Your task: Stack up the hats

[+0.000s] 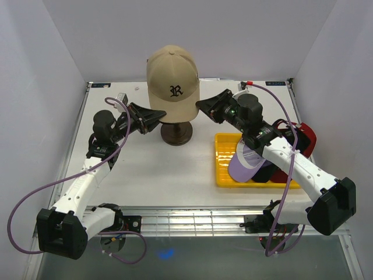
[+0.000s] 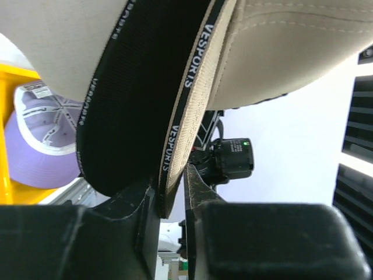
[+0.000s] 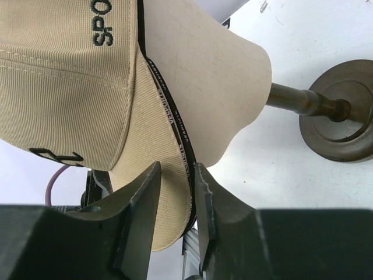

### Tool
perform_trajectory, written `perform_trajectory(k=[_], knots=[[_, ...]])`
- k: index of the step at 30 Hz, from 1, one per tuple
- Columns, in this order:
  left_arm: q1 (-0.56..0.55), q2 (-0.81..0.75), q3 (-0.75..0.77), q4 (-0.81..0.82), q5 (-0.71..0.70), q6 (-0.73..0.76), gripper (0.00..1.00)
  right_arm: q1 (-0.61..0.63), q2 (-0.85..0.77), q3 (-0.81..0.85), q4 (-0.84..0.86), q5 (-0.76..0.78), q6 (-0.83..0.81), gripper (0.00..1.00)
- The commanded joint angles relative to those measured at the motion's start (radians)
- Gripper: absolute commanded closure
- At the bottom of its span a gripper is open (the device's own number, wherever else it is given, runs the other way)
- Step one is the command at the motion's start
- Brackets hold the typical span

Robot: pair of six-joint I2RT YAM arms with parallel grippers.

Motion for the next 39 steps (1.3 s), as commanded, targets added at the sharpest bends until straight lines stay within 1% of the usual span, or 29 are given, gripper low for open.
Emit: perform_trajectory(k=[1, 7, 11, 13, 25, 32, 35, 36, 37, 39], knots=[[0.006, 0.010, -0.005, -0.164, -0.035, 0.052, 0.71, 0.029, -0.013, 0.044, 0.065, -0.018, 0.007, 0.66], [0.006, -0.010, -0.008, -0.184, -0.046, 0.087, 0.57, 0.029, -0.016, 0.052, 0.048, -0.008, -0.004, 0.70], [0.009, -0.034, 0.018, -0.244, -0.077, 0.136, 0.49, 0.029, -0.016, 0.056, 0.043, -0.005, -0.005, 0.71], [0.013, -0.042, 0.041, -0.275, -0.081, 0.167, 0.47, 0.029, -0.013, 0.061, 0.039, -0.006, -0.008, 0.71], [0.021, -0.049, 0.119, -0.470, -0.103, 0.296, 0.45, 0.029, -0.013, 0.064, 0.032, -0.005, -0.016, 0.71], [0.021, -0.054, 0.145, -0.520, -0.111, 0.334, 0.43, 0.029, -0.012, 0.062, 0.031, -0.003, -0.017, 0.71], [0.021, -0.071, 0.130, -0.505, -0.127, 0.334, 0.41, 0.029, -0.012, 0.062, 0.029, -0.003, -0.017, 0.71], [0.021, -0.072, 0.125, -0.497, -0.129, 0.327, 0.39, 0.029, -0.013, 0.062, 0.028, -0.006, -0.019, 0.71], [0.021, -0.072, 0.121, -0.482, -0.129, 0.324, 0.31, 0.030, -0.012, 0.061, 0.028, -0.005, -0.019, 0.71], [0.022, -0.066, 0.113, -0.468, -0.126, 0.321, 0.31, 0.029, -0.012, 0.062, 0.026, -0.005, -0.019, 0.71]])
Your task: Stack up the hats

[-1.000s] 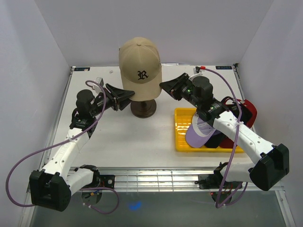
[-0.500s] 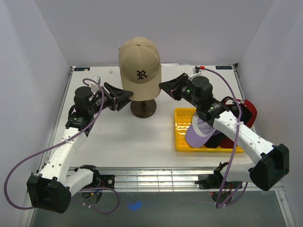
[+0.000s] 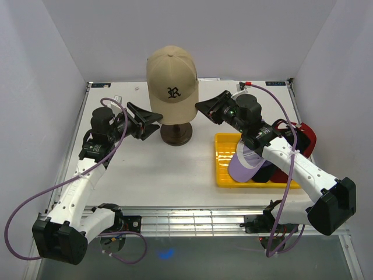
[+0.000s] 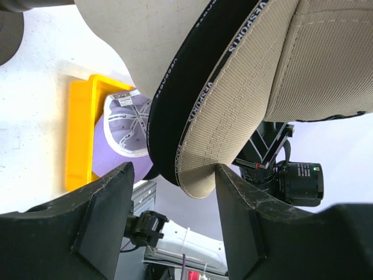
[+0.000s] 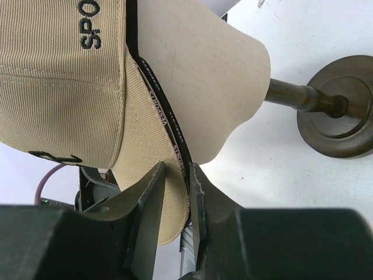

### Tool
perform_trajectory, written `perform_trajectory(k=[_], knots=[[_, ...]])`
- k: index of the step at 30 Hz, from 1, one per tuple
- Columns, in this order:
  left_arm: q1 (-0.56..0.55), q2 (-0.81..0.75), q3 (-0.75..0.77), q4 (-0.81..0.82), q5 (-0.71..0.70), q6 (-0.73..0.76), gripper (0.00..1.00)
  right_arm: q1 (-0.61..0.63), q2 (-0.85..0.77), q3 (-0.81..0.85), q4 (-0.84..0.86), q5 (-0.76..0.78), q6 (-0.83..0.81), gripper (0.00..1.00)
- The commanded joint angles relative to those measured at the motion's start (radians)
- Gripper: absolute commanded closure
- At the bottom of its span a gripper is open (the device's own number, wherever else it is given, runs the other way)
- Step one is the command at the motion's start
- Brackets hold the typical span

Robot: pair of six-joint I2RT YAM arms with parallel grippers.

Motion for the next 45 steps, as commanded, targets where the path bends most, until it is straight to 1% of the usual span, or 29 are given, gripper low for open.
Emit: perform_trajectory(k=[1, 4, 5, 7, 8, 11, 13, 17, 18, 20, 21, 23, 24, 25, 27, 29, 30, 32, 33, 36, 39, 41, 42, 43, 45], knots=[[0.007, -0.013, -0.006, 0.011, -0.023, 0.012, 0.33, 0.014, -0.012, 0.055, 0.051, -0.017, -0.012, 0.71], [0.008, -0.013, -0.020, 0.023, -0.039, 0.007, 0.36, 0.014, -0.012, 0.059, 0.047, -0.016, -0.014, 0.71], [0.007, -0.010, -0.021, 0.024, -0.042, 0.007, 0.43, 0.014, -0.010, 0.059, 0.045, -0.016, -0.015, 0.71], [0.007, -0.006, -0.028, 0.029, -0.041, 0.006, 0.49, 0.014, -0.008, 0.061, 0.041, -0.017, -0.017, 0.71], [0.007, -0.003, -0.029, 0.029, -0.041, 0.004, 0.55, 0.014, -0.008, 0.062, 0.038, -0.017, -0.019, 0.71], [0.007, -0.001, -0.026, 0.031, -0.041, 0.006, 0.65, 0.014, -0.008, 0.061, 0.033, -0.014, -0.022, 0.71], [0.007, -0.003, -0.015, 0.024, -0.039, 0.016, 0.64, 0.012, -0.012, 0.061, 0.032, -0.011, -0.025, 0.71], [0.007, -0.010, 0.029, -0.012, -0.047, 0.052, 0.57, 0.012, -0.015, 0.070, 0.019, -0.003, -0.034, 0.67], [0.008, -0.016, 0.038, -0.028, -0.049, 0.059, 0.53, 0.012, -0.018, 0.072, 0.018, -0.002, -0.035, 0.65], [0.007, -0.019, 0.073, -0.052, -0.062, 0.088, 0.50, 0.010, -0.019, 0.075, 0.018, -0.002, -0.038, 0.61], [0.008, -0.024, 0.084, -0.078, -0.067, 0.096, 0.46, 0.012, -0.022, 0.076, 0.016, -0.002, -0.038, 0.57], [0.007, -0.027, 0.112, -0.104, -0.081, 0.116, 0.43, 0.012, -0.025, 0.081, 0.015, 0.000, -0.043, 0.53], [0.007, -0.033, 0.121, -0.130, -0.087, 0.137, 0.40, 0.010, -0.030, 0.082, 0.012, 0.001, -0.048, 0.48], [0.007, -0.036, 0.129, -0.144, -0.093, 0.147, 0.39, 0.012, -0.033, 0.084, 0.009, 0.003, -0.051, 0.46], [0.007, -0.048, 0.149, -0.187, -0.128, 0.180, 0.38, 0.012, -0.041, 0.093, -0.007, 0.004, -0.054, 0.39], [0.007, -0.070, 0.159, -0.215, -0.174, 0.204, 0.36, 0.012, -0.048, 0.098, -0.022, 0.004, -0.065, 0.36], [0.007, -0.075, 0.176, -0.245, -0.188, 0.217, 0.36, 0.012, -0.053, 0.104, -0.030, 0.039, -0.069, 0.32], [0.007, -0.087, 0.196, -0.271, -0.213, 0.259, 0.36, 0.012, -0.070, 0.105, -0.068, 0.056, -0.080, 0.29], [0.007, -0.088, 0.218, -0.290, -0.226, 0.273, 0.36, 0.010, -0.080, 0.096, -0.091, 0.079, -0.084, 0.26], [0.007, -0.088, 0.265, -0.343, -0.263, 0.340, 0.35, 0.010, -0.133, 0.073, -0.139, 0.128, -0.104, 0.21], [0.007, -0.087, 0.348, -0.384, -0.283, 0.421, 0.35, -0.005, -0.192, 0.050, -0.182, 0.136, -0.140, 0.19], [0.007, -0.078, 0.432, -0.387, -0.271, 0.484, 0.35, -0.011, -0.243, 0.068, -0.255, 0.141, -0.173, 0.18], [0.007, -0.047, 0.469, -0.394, -0.256, 0.509, 0.36, -0.017, -0.264, 0.076, -0.286, 0.162, -0.195, 0.17], [0.007, -0.030, 0.536, -0.397, -0.212, 0.526, 0.37, -0.020, -0.286, 0.082, -0.316, 0.178, -0.233, 0.17], [-0.002, 0.002, 0.589, -0.388, -0.165, 0.550, 0.37, -0.022, -0.372, 0.092, -0.399, 0.239, -0.265, 0.16]])
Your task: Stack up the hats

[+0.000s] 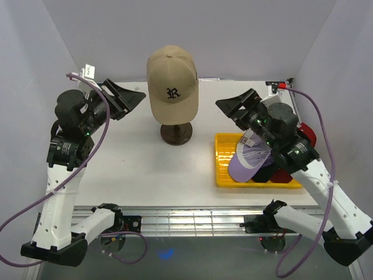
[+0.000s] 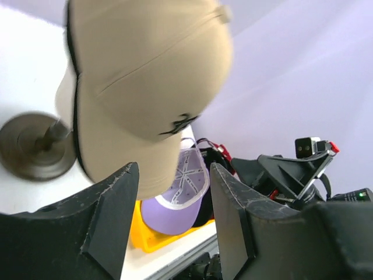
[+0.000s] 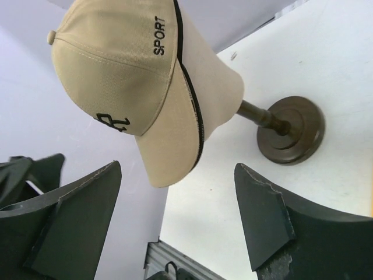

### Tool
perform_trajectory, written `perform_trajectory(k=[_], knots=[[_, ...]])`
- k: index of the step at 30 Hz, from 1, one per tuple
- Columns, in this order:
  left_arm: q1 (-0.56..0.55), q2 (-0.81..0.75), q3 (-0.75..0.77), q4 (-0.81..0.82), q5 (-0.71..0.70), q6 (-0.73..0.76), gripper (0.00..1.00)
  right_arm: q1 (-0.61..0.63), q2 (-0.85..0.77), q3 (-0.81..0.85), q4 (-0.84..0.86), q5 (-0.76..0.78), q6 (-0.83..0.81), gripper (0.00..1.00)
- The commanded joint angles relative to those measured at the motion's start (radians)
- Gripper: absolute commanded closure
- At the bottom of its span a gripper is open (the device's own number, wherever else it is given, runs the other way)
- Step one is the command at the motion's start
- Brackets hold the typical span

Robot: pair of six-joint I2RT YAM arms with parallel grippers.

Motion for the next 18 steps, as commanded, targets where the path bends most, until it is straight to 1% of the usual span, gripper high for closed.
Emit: perform_trajectory(k=[1, 2, 3, 4, 5, 7, 8, 10, 11, 13, 14, 18], knots=[[-0.018, 0.058, 0.118, -0.003, 0.082, 0.109, 0.39, -0.008, -0.126, 0.037, -0.147, 0.126, -0.119, 0.16], [-0.040, 0.072, 0.159, 0.005, 0.076, 0.118, 0.39, -0.008, -0.187, 0.025, -0.168, 0.143, -0.126, 0.16], [-0.105, 0.085, 0.183, 0.014, 0.060, 0.141, 0.39, -0.008, -0.218, 0.017, -0.207, 0.173, -0.132, 0.16], [-0.153, 0.119, 0.207, 0.014, -0.012, 0.160, 0.39, -0.008, -0.245, 0.009, -0.227, 0.190, -0.142, 0.16], [-0.280, 0.136, 0.254, 0.014, -0.063, 0.178, 0.39, -0.008, -0.294, 0.003, -0.251, 0.210, -0.143, 0.16], [-0.415, 0.200, 0.299, 0.009, -0.169, 0.238, 0.39, -0.008, -0.335, 0.000, -0.311, 0.259, -0.147, 0.16], [-0.536, 0.223, 0.330, 0.009, -0.268, 0.255, 0.39, -0.008, -0.367, 0.002, -0.326, 0.273, -0.150, 0.16], [-0.642, 0.285, 0.345, 0.012, -0.376, 0.299, 0.39, -0.008, -0.397, 0.020, -0.374, 0.314, -0.144, 0.16], [-0.734, 0.305, 0.349, 0.014, -0.464, 0.310, 0.39, -0.008, -0.405, 0.029, -0.383, 0.324, -0.141, 0.16], [-0.817, 0.342, 0.347, 0.025, -0.532, 0.341, 0.39, -0.008, -0.419, 0.068, -0.417, 0.353, -0.143, 0.16], [-0.883, 0.372, 0.339, 0.048, -0.557, 0.346, 0.39, -0.008, -0.424, 0.081, -0.429, 0.367, -0.149, 0.16], [-0.943, 0.414, 0.246, 0.140, -0.550, 0.307, 0.39, -0.008, -0.416, 0.150, -0.449, 0.413, -0.190, 0.16]])
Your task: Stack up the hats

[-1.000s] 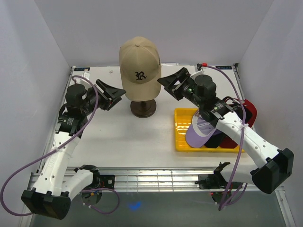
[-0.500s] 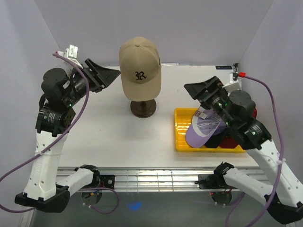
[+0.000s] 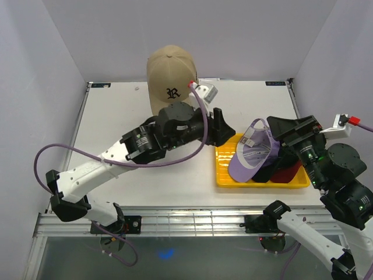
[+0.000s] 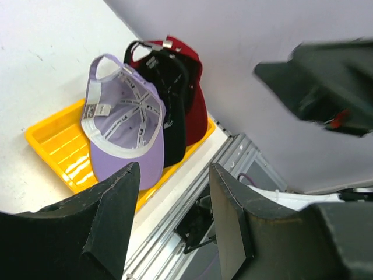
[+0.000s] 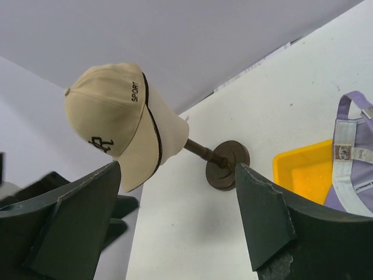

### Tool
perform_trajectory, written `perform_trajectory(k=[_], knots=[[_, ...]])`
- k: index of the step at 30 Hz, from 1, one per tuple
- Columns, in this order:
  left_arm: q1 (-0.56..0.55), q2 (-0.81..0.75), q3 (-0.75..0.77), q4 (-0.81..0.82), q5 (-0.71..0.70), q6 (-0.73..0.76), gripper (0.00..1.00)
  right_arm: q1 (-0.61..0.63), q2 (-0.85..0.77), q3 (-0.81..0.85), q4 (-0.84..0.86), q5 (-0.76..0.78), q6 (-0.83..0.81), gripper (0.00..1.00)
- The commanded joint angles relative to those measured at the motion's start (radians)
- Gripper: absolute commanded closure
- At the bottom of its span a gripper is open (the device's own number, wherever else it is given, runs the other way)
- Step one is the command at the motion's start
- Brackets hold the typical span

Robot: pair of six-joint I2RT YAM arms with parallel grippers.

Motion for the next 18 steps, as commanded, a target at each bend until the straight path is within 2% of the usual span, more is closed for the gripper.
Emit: perform_trajectory(k=[1, 4, 7, 10, 18], knots=[[-0.037, 0.006, -0.068, 0.073, -0.100, 0.006, 0.39, -0.002, 0.020, 0.102, -0.028, 0.088, -0.050, 0.16], [-0.076, 0.076, -0.120, 0.087, -0.109, -0.022, 0.40, -0.002, 0.045, 0.137, -0.034, 0.079, -0.064, 0.16], [-0.120, 0.160, -0.148, 0.109, -0.100, -0.044, 0.46, -0.002, 0.054, 0.148, -0.032, 0.087, -0.067, 0.16], [-0.172, 0.249, -0.147, 0.116, -0.124, -0.050, 0.46, -0.002, 0.063, 0.162, -0.031, 0.105, -0.072, 0.16], [-0.240, 0.487, 0.011, 0.080, -0.144, -0.008, 0.44, -0.002, 0.134, 0.220, -0.019, 0.056, -0.095, 0.16]])
